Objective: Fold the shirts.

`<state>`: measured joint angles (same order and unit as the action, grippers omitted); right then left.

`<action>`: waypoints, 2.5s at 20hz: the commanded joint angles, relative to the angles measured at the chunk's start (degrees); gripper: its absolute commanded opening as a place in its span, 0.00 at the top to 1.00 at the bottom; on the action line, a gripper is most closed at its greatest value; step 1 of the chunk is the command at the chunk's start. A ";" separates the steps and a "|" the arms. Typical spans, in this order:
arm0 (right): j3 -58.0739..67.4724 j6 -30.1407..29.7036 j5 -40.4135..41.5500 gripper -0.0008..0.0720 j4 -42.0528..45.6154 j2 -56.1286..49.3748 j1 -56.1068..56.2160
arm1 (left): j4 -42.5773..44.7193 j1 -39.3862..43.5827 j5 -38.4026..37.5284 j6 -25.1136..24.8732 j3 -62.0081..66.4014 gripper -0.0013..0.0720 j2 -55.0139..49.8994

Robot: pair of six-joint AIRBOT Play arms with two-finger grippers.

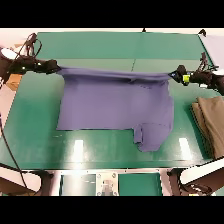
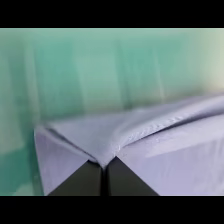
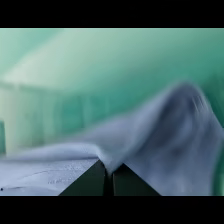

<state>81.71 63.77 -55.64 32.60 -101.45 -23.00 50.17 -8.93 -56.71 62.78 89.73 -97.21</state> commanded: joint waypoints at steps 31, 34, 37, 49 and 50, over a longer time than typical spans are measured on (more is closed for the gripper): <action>-29.18 22.84 -22.69 0.67 29.70 32.81 -13.51 | 16.92 -10.40 -24.11 17.79 -34.05 0.31 23.82; -44.94 24.28 -22.34 0.55 30.23 43.36 -16.35 | 15.50 -11.06 -18.12 19.34 -49.88 0.30 38.45; -55.60 24.04 -19.41 0.49 30.23 48.83 -16.39 | 7.50 -9.53 -10.08 19.26 -60.78 0.30 45.11; -63.47 24.94 -11.78 0.31 27.85 48.72 -7.82 | -10.97 7.93 24.85 20.35 -70.49 0.32 35.39; -63.47 25.09 -11.74 0.31 27.87 48.72 -7.82 | -13.64 8.66 25.16 17.81 -70.18 0.59 34.01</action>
<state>19.00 88.44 -69.32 60.49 -52.53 -32.03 42.94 -3.25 -36.64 83.85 19.88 -58.87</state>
